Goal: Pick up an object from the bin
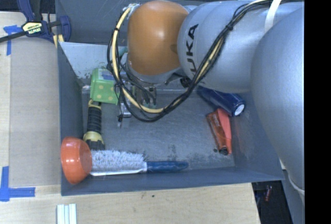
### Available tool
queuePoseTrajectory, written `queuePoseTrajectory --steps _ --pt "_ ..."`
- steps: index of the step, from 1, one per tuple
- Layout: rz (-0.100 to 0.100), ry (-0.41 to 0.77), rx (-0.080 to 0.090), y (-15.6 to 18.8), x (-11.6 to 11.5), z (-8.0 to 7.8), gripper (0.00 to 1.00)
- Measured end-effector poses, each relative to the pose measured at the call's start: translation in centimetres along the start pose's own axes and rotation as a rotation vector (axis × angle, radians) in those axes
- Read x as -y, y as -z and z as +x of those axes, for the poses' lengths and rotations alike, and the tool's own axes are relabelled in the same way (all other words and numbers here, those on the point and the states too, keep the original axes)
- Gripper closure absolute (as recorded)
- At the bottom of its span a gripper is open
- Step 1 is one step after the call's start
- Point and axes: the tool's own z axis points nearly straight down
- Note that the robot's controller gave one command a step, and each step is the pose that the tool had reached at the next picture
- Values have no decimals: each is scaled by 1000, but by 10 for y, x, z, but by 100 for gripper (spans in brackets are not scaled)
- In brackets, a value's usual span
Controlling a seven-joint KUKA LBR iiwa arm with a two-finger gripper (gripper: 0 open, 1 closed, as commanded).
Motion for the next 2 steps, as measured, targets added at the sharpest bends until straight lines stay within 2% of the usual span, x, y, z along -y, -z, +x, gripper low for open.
queuePoseTrajectory --steps 1,2 --pt "-2 -4 8 5 1 -2 0" --pt "-8 169 22 -60 -28 -34 0"
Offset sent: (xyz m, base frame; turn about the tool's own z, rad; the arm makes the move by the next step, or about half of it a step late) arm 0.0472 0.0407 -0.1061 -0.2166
